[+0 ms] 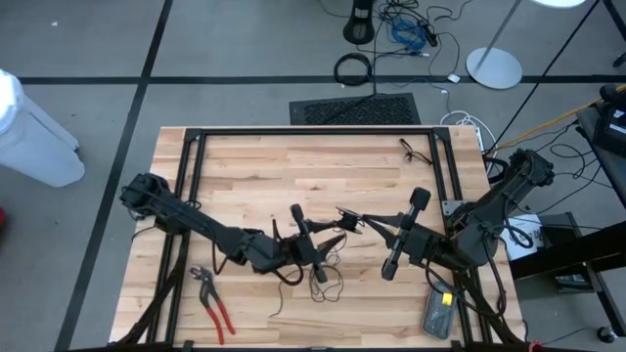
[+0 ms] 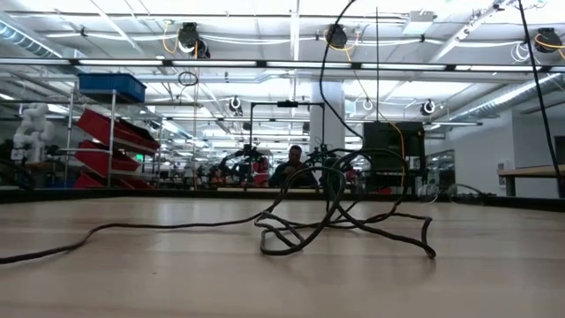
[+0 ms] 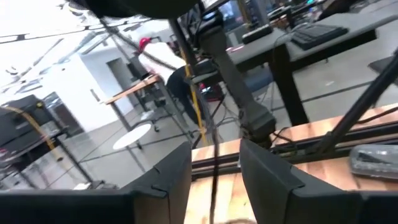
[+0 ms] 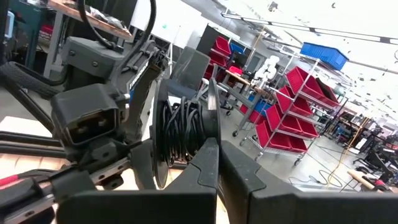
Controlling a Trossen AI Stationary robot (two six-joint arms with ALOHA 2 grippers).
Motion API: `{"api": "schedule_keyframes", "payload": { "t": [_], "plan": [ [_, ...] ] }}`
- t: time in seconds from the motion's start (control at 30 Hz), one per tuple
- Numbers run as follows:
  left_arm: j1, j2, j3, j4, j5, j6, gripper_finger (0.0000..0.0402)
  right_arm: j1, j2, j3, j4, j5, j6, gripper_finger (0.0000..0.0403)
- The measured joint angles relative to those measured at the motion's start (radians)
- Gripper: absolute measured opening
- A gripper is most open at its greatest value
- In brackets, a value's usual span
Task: Coil cords
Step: Uncoil the black wire from the black spool
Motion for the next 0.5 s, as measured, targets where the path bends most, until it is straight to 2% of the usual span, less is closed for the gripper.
{"api": "schedule_keyframes", "payload": {
  "t": [0.1, 0.37, 0.5],
  "plan": [
    [-0.008, 0.000, 0.000, 0.001, -0.042, 0.002, 0.0107, 0.000, 0.000, 0.000, 0.000, 0.000, 0.000, 0.0000],
    [-0.031, -0.004, 0.000, 0.004, -0.068, 0.067, 0.0017, 0.000, 0.000, 0.000, 0.000, 0.006, -0.005, 0.0000],
    [-0.045, -0.016, 0.000, 0.006, -0.117, 0.099, 0.0008, 0.000, 0.000, 0.000, -0.006, 0.006, -0.007, 0.0000]
  ]
}}
